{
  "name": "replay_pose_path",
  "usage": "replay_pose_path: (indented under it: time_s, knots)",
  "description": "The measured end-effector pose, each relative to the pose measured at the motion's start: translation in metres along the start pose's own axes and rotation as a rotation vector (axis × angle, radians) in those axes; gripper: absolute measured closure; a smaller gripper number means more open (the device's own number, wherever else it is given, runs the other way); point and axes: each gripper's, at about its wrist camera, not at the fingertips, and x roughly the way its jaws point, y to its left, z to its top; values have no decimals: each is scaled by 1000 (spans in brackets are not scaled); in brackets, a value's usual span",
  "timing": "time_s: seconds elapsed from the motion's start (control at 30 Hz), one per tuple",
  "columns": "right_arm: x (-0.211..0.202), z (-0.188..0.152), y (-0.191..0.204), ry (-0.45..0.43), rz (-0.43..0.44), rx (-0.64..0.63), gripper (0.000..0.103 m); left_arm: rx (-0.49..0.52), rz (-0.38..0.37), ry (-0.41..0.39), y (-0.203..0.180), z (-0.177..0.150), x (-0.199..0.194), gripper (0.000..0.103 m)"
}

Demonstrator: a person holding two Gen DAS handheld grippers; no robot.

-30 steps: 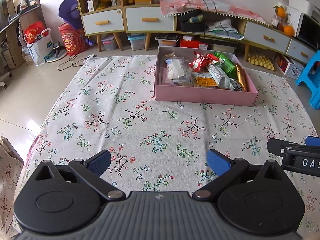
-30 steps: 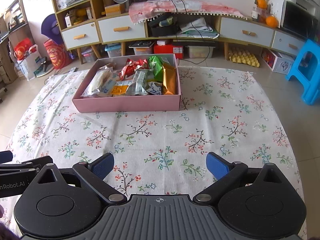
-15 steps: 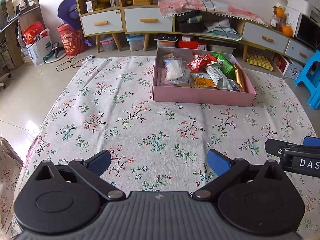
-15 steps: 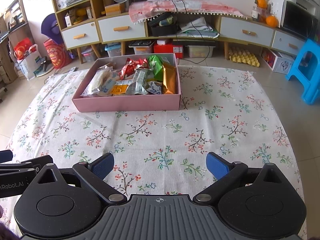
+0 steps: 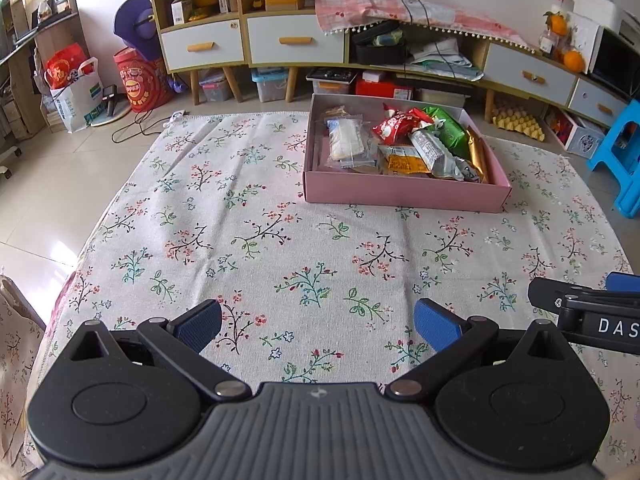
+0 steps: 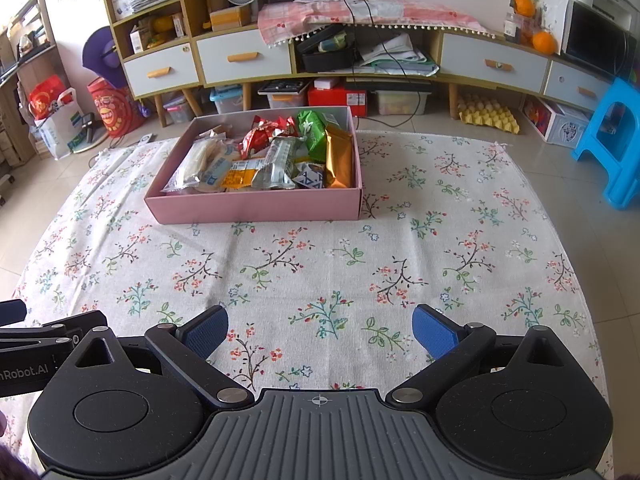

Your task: Organize snacks

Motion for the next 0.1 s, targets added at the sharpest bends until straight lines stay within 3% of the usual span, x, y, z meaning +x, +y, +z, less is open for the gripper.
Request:
replay_pose_path:
  time_s: [0.1]
  knots:
    - [0,0,0,0,-1,1,3,4,-3,1,0,0,0,0]
